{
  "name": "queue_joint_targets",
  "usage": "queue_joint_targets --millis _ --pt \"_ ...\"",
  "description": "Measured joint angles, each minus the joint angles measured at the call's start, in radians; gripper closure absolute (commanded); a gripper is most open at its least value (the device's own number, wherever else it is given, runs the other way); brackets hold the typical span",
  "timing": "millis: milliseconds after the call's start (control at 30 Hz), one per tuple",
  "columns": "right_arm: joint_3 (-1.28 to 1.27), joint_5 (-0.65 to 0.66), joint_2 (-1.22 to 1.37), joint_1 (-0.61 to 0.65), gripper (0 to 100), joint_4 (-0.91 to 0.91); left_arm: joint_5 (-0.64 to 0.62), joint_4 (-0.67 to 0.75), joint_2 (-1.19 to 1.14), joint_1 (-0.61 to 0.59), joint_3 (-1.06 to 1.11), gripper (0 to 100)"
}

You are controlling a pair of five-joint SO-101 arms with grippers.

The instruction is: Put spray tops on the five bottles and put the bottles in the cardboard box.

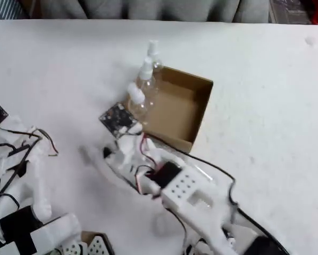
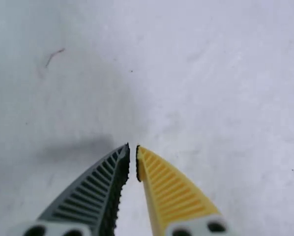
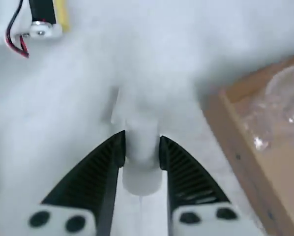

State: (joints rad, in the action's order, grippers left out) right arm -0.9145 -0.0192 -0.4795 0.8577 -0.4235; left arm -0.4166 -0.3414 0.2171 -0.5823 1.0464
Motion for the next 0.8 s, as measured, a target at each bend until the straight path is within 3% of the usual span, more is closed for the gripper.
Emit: queue_joint_targets --millis 400,633,800 --pt "0.365 -0.002 0.563 -0.003 95.4 0.057 0.000 0.000 0.000 0.000 0.000 98" --pt "0.417 -0.002 0.618 -0.002 73.8 0.057 0.000 0.000 0.000 0.000 0.000 98" --pt "0.419 -0.002 0.526 -0.005 75.7 -0.052 0.000 0.000 0.000 0.000 0.000 98"
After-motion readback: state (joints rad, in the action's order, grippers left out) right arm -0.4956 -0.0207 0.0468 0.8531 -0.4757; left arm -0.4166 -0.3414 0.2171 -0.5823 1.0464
